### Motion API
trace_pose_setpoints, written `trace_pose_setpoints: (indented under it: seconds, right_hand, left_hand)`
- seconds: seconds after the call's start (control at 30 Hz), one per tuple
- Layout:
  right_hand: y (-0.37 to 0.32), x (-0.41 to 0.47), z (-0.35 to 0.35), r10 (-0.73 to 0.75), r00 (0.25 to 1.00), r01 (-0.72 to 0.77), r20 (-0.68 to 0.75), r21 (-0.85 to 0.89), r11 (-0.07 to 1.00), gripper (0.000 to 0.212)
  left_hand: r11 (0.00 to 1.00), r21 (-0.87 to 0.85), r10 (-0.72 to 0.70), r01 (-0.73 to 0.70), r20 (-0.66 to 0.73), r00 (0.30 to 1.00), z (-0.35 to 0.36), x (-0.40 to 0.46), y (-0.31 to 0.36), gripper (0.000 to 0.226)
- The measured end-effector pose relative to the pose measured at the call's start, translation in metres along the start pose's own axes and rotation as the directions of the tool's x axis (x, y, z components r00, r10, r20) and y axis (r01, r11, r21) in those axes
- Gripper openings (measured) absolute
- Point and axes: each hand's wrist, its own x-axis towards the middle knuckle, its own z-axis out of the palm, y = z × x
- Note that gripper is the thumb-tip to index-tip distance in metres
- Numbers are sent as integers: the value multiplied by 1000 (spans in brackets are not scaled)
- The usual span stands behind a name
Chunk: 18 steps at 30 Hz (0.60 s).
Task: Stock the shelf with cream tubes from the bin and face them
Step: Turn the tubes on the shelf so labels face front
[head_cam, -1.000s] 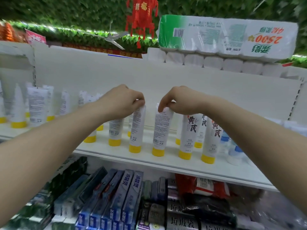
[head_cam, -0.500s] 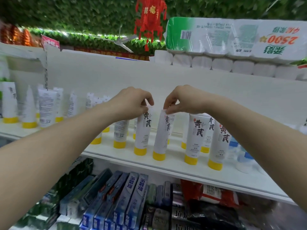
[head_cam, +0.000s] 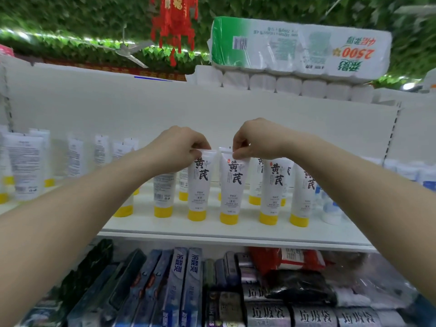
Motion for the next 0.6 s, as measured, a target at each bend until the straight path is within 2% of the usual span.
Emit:
trace_pose_setpoints:
  seconds: [0.13, 0.3, 0.4, 0.6]
  right_hand:
    - [0, 6, -9, 41, 999, -42, 36, 9, 999, 25]
    - [16, 26, -21, 30, 998, -29, -59, 18, 999, 17]
    - [27, 48, -12, 8, 1000, -8, -17, 18, 1000, 27]
    - [41, 85, 4, -8, 988, 17, 155, -58, 998, 54]
  left_hand:
    - [1000, -20, 19, -20, -28, 999, -9, 2, -11, 24]
    - [1000, -19, -15, 13, -104, 995, -30, 23, -29, 22]
    - [999, 15, -48, 49, -37, 998, -33, 42, -37, 22]
    - [989, 135, -97, 67, 234, 967, -16, 77, -49, 23]
